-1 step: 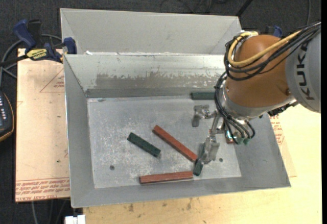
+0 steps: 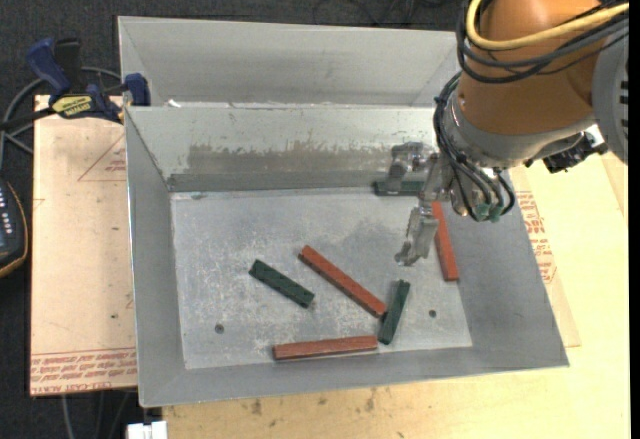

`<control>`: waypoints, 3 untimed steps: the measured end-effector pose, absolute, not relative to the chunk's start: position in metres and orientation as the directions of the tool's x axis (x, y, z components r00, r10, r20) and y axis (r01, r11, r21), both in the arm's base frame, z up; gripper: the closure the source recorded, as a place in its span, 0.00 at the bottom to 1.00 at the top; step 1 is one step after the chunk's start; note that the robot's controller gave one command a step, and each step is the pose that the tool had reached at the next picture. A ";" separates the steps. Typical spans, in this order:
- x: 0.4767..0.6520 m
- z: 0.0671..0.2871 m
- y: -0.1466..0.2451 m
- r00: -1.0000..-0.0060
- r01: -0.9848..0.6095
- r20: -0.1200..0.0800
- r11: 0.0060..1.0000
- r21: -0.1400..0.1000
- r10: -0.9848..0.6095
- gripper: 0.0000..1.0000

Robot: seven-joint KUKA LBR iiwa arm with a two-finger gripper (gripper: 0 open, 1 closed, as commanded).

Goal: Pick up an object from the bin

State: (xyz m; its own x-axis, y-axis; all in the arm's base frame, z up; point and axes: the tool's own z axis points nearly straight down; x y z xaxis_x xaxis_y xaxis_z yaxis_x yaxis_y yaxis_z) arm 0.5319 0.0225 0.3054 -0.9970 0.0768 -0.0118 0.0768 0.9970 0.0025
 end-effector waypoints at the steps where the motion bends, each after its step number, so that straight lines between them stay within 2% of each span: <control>1: 0.491 0.164 0.012 -0.962 0.273 0.008 0.962 -0.001 0.273 0.00; 2: 0.550 0.065 0.007 -0.950 0.312 0.001 0.950 0.001 0.312 0.00; 3: 0.550 0.070 0.007 -0.950 0.313 -0.001 0.950 0.002 0.313 1.00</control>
Offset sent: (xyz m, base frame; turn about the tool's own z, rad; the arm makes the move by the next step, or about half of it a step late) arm -0.0395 -0.0106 -0.1368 0.2008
